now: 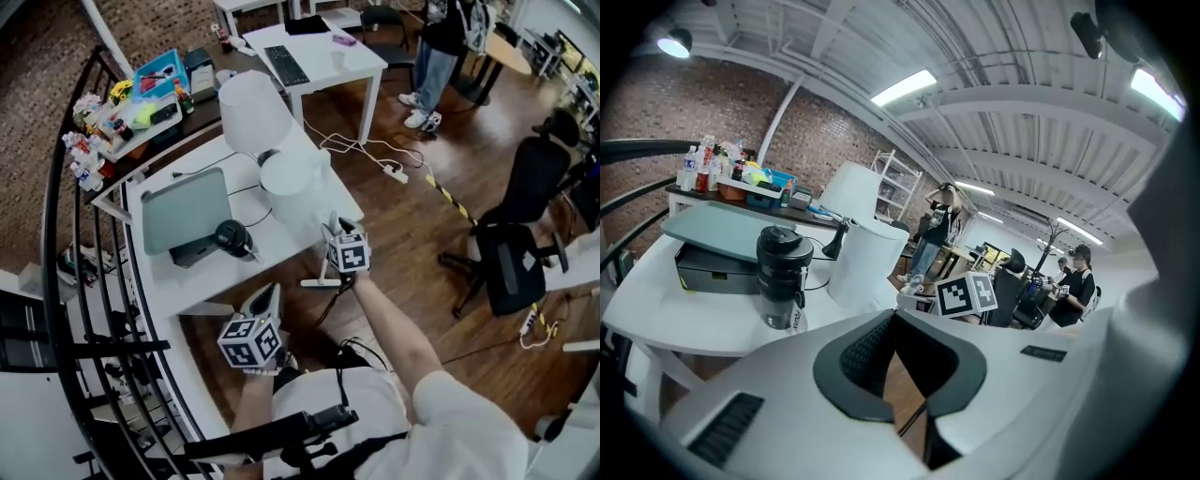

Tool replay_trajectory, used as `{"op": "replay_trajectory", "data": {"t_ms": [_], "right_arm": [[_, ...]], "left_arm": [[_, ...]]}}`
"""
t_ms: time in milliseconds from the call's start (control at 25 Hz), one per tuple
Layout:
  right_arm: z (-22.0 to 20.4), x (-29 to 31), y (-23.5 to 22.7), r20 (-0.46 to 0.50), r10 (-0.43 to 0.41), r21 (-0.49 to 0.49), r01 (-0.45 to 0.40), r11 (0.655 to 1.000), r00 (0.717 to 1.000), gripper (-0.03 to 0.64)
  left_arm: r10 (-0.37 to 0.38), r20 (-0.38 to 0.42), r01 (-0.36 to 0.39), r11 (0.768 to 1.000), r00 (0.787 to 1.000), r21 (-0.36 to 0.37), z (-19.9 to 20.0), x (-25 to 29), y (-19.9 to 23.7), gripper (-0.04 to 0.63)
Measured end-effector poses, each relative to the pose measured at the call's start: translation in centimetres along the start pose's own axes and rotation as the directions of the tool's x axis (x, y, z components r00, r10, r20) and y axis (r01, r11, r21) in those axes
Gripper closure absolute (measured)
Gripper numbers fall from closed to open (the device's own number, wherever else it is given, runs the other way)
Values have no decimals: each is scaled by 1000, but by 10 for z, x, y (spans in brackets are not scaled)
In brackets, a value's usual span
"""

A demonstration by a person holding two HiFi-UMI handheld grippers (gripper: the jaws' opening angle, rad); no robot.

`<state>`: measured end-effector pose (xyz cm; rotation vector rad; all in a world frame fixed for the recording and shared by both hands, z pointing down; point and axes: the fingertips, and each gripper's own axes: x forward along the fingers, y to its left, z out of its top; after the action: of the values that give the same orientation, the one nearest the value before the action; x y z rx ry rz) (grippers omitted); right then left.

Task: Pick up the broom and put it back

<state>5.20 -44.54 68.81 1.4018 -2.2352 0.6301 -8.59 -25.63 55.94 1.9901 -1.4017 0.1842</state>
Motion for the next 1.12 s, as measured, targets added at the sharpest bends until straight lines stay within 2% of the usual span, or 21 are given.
{"op": "replay_trajectory", "data": {"t_ms": [80,280,680,1120], "right_arm": [[-4,5,-2,-13,-9,-5,9,1000,1000,391],[-2,8,-4,-5,-21,-42,21,999,1000,485],[-5,-35,6,-5,18,-70,-18,997,1000,489],[89,-151,19,153,34,-102,-19,995,988,489]], "left_arm": [[15,3,-15,1000,1000,-13,-2,-3,4,606],[35,-1,-35,999,999,-38,-10,-8,10,606],[-9,5,10,1000,1000,-11,-6,-8,5,606],[-92,27,91,995,995,35,16,-5,-5,606]]}}
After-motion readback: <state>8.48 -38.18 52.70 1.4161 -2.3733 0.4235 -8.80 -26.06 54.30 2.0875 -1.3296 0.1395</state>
